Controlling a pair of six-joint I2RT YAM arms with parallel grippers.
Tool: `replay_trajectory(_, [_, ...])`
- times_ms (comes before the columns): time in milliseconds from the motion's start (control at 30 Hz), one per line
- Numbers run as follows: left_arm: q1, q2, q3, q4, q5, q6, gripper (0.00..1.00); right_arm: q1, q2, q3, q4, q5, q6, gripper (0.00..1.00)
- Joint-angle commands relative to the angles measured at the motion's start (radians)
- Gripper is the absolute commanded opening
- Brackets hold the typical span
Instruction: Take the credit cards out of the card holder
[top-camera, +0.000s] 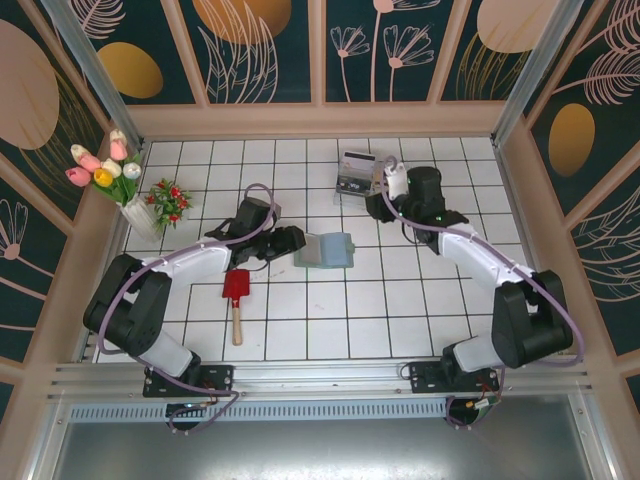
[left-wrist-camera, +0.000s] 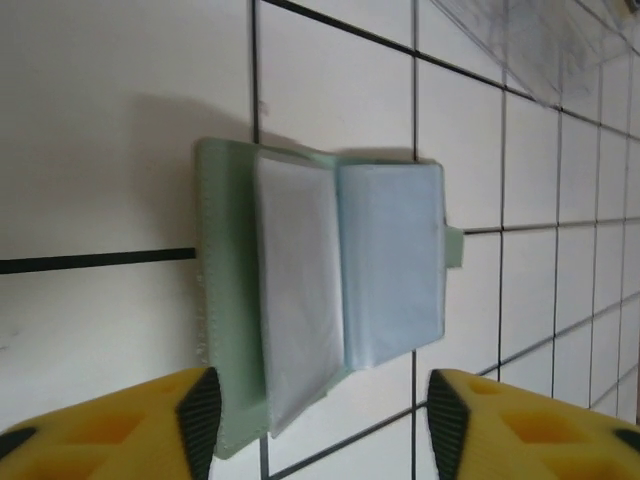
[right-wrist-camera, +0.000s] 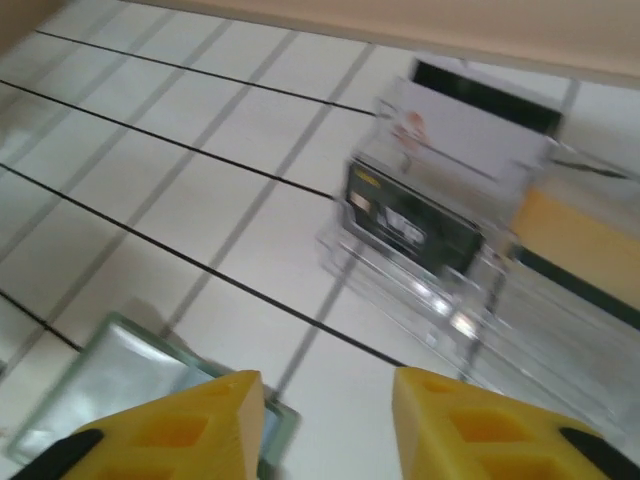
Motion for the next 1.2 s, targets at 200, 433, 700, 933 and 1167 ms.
replay_trajectory(200, [0.046,-0.185,0.033,-0.151,-0.493,0.099,0.88,-0.156,-0.334,-0.295,0.267,0.461,0.248,0.66])
replay_trajectory(433, [0.142,-0.349,-0.046,-0.147,-0.779,0.195,0.99,-0.260,-0.442,-0.394,0.298,0.498,0.280,0.75])
replay_trajectory(700, [0.158,-0.452,-0.153,-0.012,-1.108,0.392,0.99,-0.342,-0.433,-0.540,0.500,0.470,0.334,0.99])
replay_trajectory(933, [0.215,-0.507,-0.292,0.202,-1.183,0.557,0.98,-0.355,-0.311,-0.631,0.699,0.493,0.280,0.99])
replay_trajectory(1167, [0.295,-0.517,-0.534,0.544,-1.141,0.575,0.99,-0.351,-0.120,-0.642,0.860,0.464,0.224,0.99])
